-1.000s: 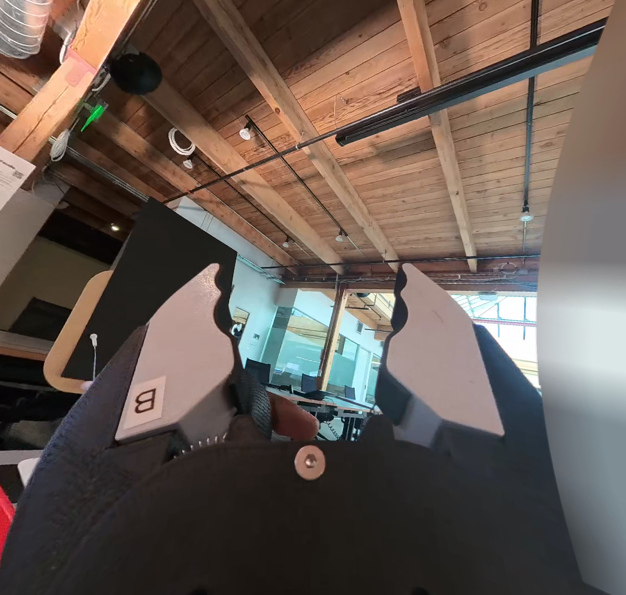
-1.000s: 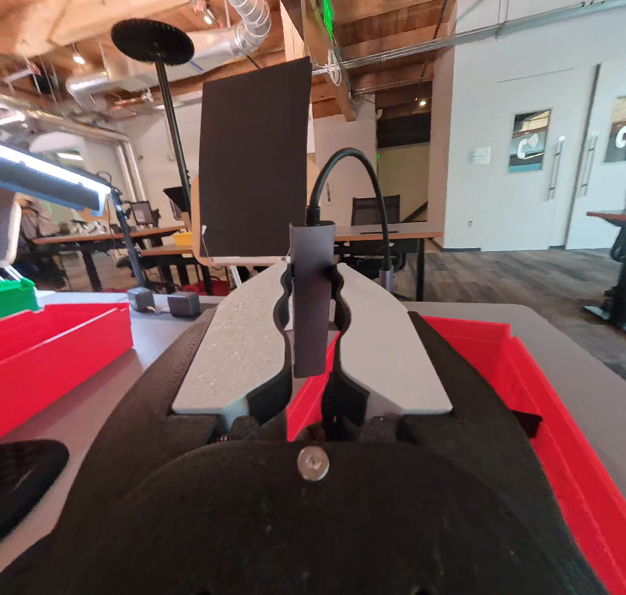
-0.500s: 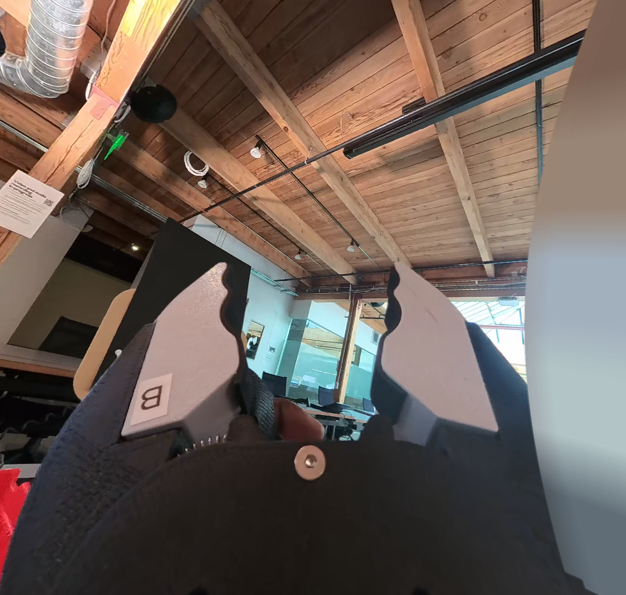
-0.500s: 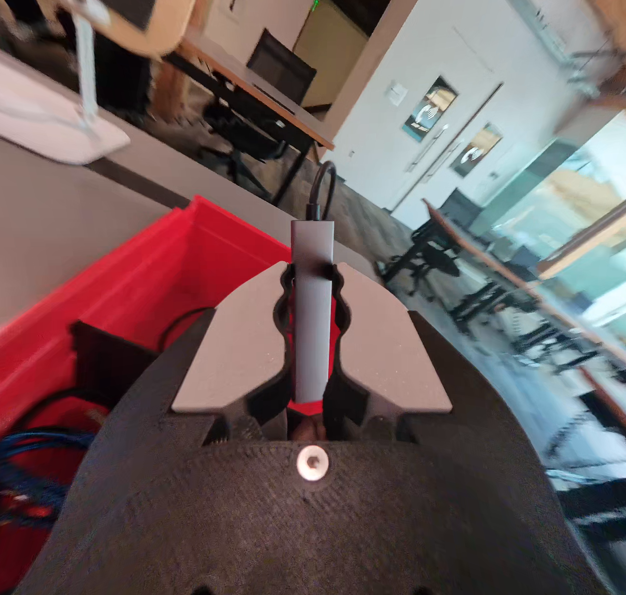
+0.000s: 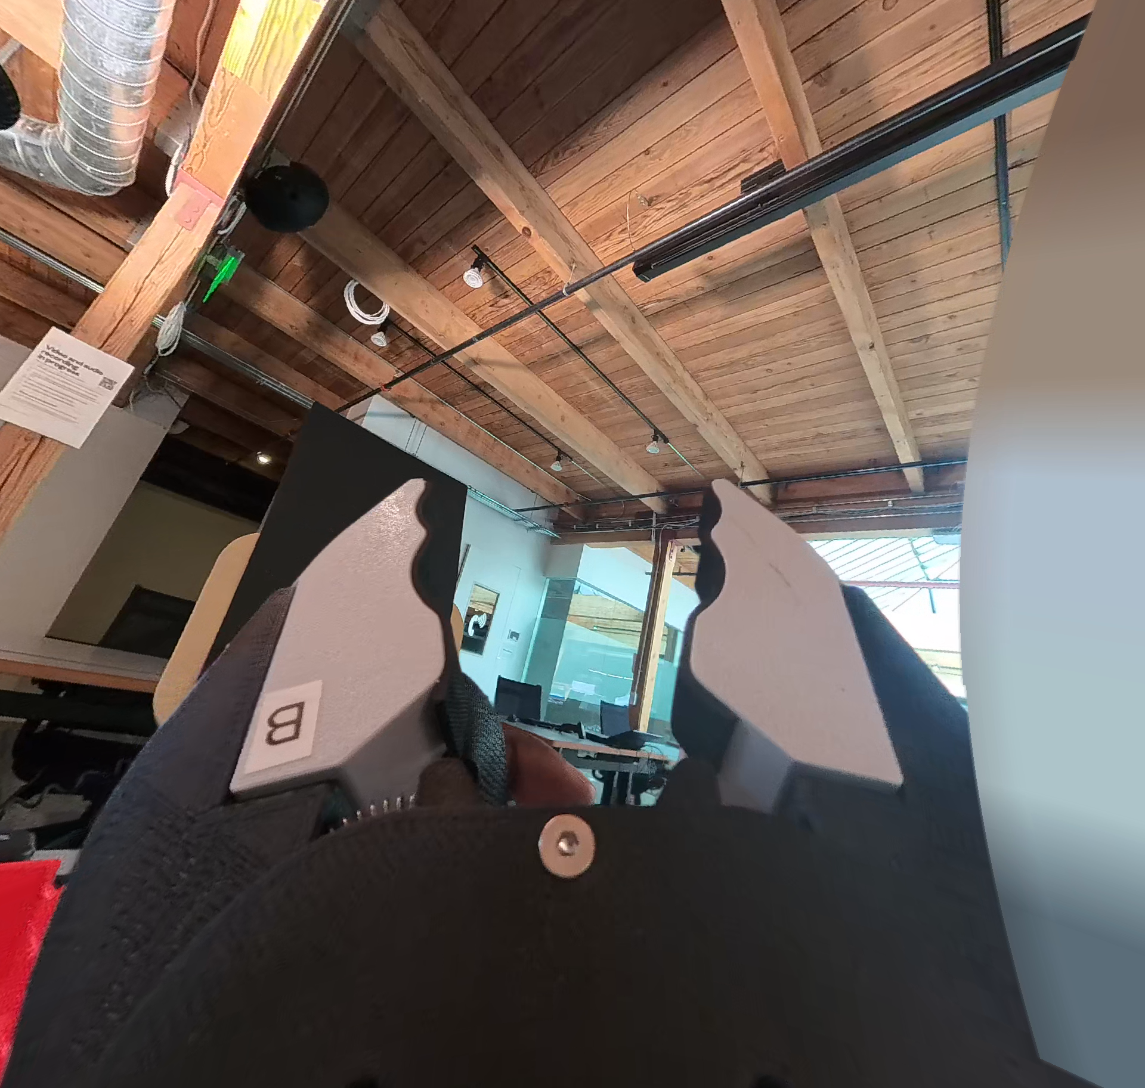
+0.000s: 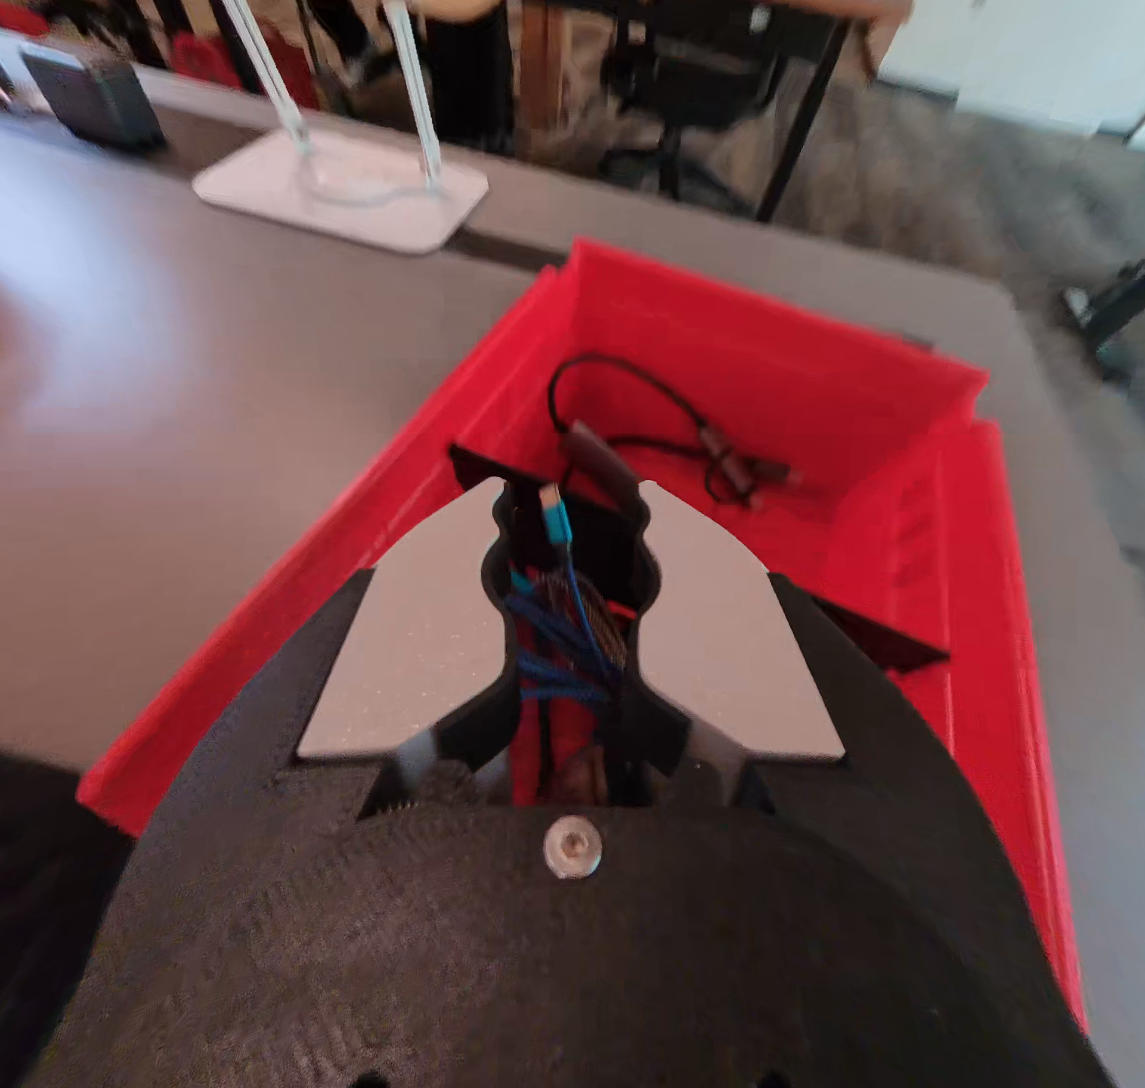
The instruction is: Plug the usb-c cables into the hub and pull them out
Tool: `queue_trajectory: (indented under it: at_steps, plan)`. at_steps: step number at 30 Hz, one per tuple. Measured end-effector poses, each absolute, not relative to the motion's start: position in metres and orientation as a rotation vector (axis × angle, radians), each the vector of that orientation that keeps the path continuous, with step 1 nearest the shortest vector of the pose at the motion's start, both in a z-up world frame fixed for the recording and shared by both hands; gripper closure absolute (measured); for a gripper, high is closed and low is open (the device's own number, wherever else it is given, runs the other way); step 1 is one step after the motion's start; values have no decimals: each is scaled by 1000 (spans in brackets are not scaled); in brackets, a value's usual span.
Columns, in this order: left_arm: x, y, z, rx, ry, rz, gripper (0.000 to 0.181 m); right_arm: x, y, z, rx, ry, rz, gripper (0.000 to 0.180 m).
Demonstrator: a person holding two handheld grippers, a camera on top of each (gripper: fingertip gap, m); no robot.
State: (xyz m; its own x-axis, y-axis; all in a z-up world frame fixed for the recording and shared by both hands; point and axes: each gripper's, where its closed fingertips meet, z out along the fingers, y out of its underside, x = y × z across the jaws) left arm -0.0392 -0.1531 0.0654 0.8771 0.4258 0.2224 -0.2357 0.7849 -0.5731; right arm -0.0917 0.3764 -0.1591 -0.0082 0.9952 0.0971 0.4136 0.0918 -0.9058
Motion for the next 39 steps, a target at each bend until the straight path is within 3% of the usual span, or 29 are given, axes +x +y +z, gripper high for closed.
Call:
queue_trajectory:
  at_steps: [6,12,18,24,30,33,35,36,37,39]
  plan:
    - [-37,-145,65,-615,-350,376,104,-81,391,-210,-1590,-1652,591,180]
    - [-43,-128,54,-806,-362,496,104,-83,388,-233,-1461,-1825,207,180]
    - [-75,-170,37,-890,-573,851,106,-61,397,-175,-1442,-1346,268,144]
    - [-84,-241,31,-734,-789,961,105,-18,356,-142,-1422,-1053,667,125]
    - [-68,-283,37,-555,-837,1131,106,-21,273,-160,-1332,-1291,971,91]
    - [-63,-282,41,-521,-803,1076,107,-31,276,-192,-1414,-1407,742,109]
    - [-59,-283,44,-498,-784,1071,109,-36,284,-198,-1408,-1371,602,157]
    - [-57,-283,45,-494,-777,1087,110,-40,286,-198,-1390,-1347,557,166]
    - [-56,-284,46,-495,-771,1108,110,-43,284,-198,-1370,-1341,528,174]
    - [-54,-283,48,-499,-756,1135,112,-53,273,-198,-1338,-1380,522,172]
